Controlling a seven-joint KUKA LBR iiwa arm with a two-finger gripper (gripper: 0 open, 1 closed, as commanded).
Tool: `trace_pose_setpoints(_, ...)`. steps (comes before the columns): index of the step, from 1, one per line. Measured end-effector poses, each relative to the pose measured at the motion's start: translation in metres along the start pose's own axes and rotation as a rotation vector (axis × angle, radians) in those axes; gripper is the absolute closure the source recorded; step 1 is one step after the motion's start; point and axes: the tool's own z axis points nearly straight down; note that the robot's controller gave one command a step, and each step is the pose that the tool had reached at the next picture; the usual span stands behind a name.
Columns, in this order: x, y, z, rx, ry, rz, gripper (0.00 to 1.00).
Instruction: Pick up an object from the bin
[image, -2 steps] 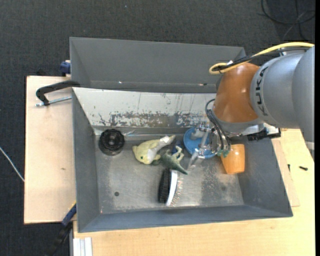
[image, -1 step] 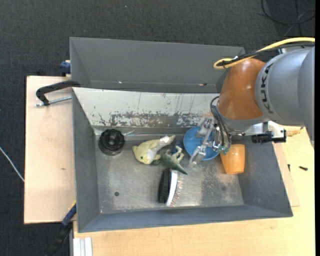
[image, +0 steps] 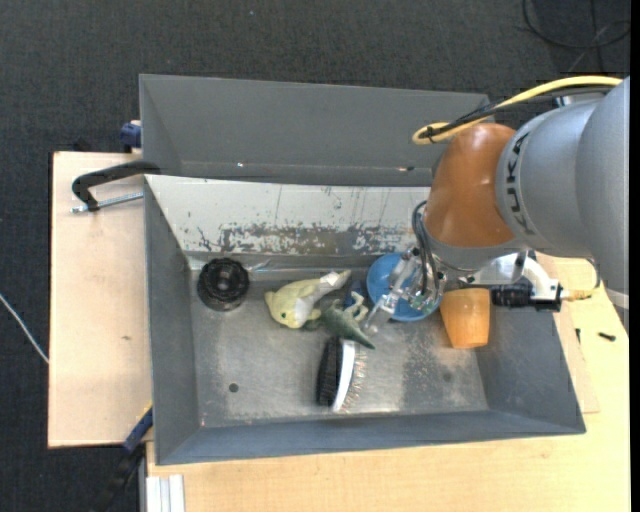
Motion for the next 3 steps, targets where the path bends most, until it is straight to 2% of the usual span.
trace_pose_setpoints(1,-0.0047,-0.0166,0.0284,-0.006,-0.003,0.252,0.00)
trace_pose_setpoints(2,-0.0057,-0.0146,0.0264,-0.003,-0.006,0.249,0.00)
trace_pose_setpoints(3,-0.0061,-0.0133,0.0234,-0.004,-0.004,0.247,1.00)
